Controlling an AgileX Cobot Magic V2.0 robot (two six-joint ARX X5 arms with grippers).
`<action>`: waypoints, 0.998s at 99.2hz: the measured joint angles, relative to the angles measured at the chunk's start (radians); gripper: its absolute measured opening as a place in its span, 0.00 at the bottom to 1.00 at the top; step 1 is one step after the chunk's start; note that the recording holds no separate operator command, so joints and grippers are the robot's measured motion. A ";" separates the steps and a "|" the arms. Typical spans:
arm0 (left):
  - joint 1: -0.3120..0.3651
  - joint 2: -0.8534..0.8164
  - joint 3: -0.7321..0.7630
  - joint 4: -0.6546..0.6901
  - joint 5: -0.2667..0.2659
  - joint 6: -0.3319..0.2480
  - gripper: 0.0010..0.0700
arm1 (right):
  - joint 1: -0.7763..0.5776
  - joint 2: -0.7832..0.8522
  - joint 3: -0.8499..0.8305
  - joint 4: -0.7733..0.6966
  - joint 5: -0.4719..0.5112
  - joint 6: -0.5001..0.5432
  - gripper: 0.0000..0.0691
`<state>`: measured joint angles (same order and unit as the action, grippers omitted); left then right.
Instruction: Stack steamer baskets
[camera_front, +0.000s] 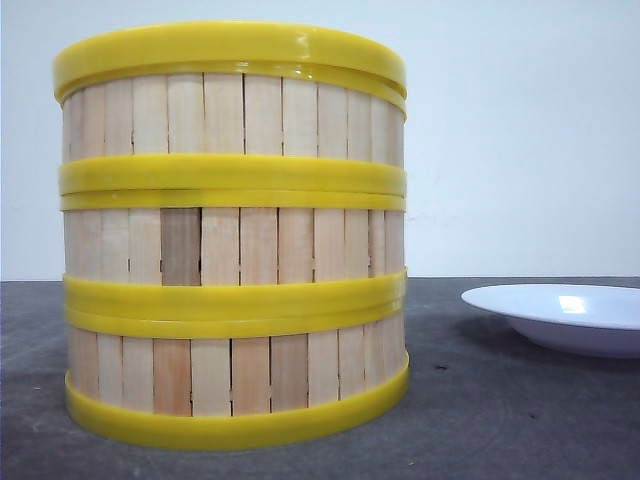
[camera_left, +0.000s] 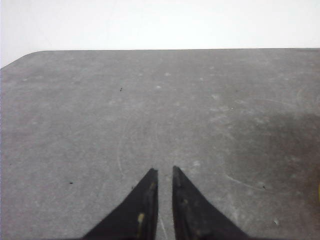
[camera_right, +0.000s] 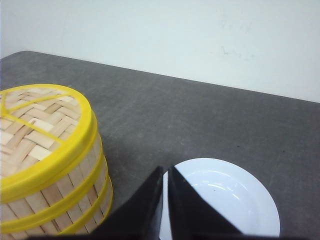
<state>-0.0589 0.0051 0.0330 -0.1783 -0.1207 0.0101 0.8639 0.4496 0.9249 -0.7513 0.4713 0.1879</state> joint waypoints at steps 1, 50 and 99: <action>0.000 0.000 0.000 0.000 0.000 0.000 0.02 | 0.000 0.000 0.000 0.000 0.000 0.000 0.01; 0.000 0.000 0.000 0.000 0.000 0.000 0.02 | 0.000 0.000 0.000 0.000 0.000 0.000 0.01; 0.000 0.000 0.000 0.000 0.000 0.000 0.02 | -0.084 0.000 0.000 0.008 0.000 -0.066 0.01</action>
<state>-0.0589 0.0051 0.0330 -0.1783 -0.1207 0.0101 0.7795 0.4496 0.9249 -0.7433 0.4713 0.1223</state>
